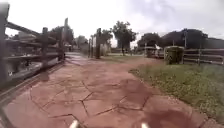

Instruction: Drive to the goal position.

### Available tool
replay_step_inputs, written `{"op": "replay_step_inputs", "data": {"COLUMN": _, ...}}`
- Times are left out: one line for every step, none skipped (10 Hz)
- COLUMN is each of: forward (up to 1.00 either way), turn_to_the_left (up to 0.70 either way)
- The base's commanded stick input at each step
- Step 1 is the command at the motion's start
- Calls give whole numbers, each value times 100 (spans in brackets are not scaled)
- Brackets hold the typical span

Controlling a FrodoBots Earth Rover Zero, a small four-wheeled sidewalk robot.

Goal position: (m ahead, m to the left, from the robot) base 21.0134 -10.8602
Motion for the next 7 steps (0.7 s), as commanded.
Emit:
{"op": "replay_step_inputs", "data": {"forward": 70, "turn_to_the_left": 35}}
{"op": "replay_step_inputs", "data": {"forward": 70, "turn_to_the_left": 6}}
{"op": "replay_step_inputs", "data": {"forward": 70, "turn_to_the_left": 0}}
{"op": "replay_step_inputs", "data": {"forward": 70, "turn_to_the_left": 0}}
{"op": "replay_step_inputs", "data": {"forward": 70, "turn_to_the_left": 0}}
{"op": "replay_step_inputs", "data": {"forward": 70, "turn_to_the_left": 0}}
{"op": "replay_step_inputs", "data": {"forward": 70, "turn_to_the_left": 0}}
